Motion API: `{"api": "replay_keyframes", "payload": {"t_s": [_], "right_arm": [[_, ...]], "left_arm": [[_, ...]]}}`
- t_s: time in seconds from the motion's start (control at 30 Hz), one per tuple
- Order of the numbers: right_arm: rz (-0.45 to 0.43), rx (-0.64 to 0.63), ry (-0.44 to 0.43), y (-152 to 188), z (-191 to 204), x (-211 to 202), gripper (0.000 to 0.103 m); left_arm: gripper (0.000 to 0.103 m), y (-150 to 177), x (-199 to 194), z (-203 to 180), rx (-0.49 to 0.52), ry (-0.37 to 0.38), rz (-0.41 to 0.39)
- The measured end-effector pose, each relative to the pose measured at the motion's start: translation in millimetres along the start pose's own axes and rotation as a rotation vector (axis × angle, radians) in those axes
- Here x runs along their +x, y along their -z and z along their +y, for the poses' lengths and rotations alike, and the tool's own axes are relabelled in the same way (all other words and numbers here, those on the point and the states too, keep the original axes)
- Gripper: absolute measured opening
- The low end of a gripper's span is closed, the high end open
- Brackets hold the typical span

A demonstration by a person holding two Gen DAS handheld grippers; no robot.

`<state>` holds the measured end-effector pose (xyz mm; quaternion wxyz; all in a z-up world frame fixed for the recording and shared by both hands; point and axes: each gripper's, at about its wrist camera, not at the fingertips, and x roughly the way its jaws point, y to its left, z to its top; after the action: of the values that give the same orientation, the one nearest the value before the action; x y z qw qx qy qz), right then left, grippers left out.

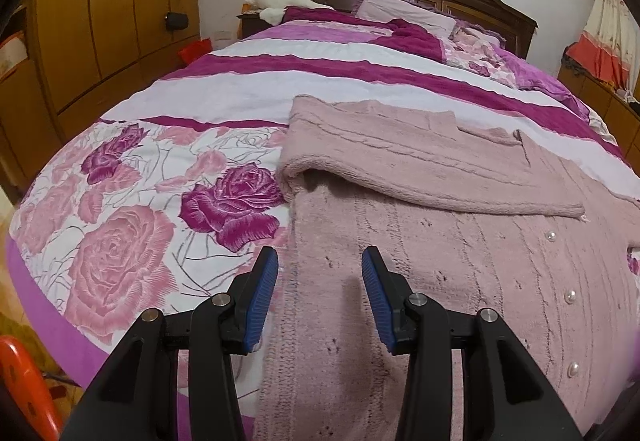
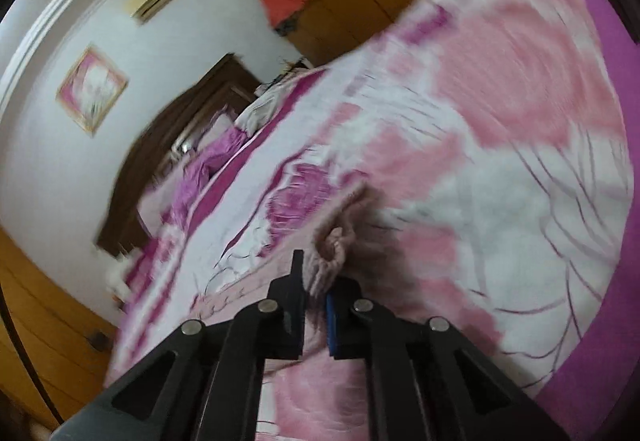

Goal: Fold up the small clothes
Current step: 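Carry the held sleeve across the body onto the first sleeve, open right gripper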

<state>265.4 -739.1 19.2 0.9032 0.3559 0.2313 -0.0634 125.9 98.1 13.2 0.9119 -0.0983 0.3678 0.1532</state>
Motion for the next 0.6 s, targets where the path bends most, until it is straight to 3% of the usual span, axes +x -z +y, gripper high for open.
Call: {"api": "replay_keyframes", "payload": {"t_s": [0.17, 0.3, 0.6], "right_arm": [[0.034, -0.357, 0.1, 8, 90, 11, 0.007], [0.054, -0.626, 0.142, 40, 170, 23, 0.007], [0.08, -0.835, 0.018, 154, 298, 35, 0.007]], "left_arm": [[0.02, -2, -1, 9, -0.016, -0.002, -0.003], [0.02, -4, 0, 14, -0.024, 0.007, -0.004], [0.02, -23, 3, 26, -0.011, 0.027, -0.036]]}}
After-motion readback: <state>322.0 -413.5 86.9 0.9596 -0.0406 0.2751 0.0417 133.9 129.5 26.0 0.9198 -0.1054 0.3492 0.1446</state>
